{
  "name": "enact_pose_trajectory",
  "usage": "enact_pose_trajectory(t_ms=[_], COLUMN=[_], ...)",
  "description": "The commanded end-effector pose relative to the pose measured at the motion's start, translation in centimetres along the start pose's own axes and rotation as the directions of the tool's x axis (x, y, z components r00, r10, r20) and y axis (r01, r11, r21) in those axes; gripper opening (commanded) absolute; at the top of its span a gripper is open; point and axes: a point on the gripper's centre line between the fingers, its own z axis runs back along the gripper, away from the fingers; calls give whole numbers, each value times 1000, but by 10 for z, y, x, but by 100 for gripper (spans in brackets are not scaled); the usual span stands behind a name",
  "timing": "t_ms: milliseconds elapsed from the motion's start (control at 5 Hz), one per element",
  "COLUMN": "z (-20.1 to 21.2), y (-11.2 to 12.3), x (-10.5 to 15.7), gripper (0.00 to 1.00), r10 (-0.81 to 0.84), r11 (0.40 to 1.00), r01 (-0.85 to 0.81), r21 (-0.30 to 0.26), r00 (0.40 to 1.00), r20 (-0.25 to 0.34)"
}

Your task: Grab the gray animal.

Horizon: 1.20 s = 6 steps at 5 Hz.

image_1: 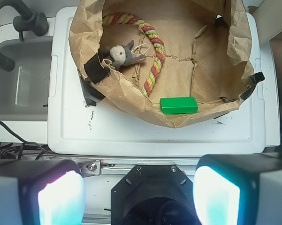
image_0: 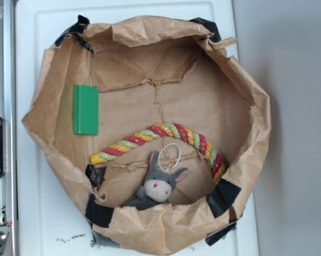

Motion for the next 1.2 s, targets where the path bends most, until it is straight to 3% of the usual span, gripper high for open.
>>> enact_pose_trajectory(t_ms=[0,200,400,600,1000], z=[0,-7,-10,-13,-13], y=[0,-18,-21,-12,-12], x=[0,42,65,67,67], gripper=[100,100,100,100,100], r10=[0,98,222,420,420], r11=[1000,995,975,908,908], r01=[0,-98,-222,-418,-418], r21=[0,3,-12,-37,-37], r00=[1000,995,974,901,901], r20=[0,13,51,112,112])
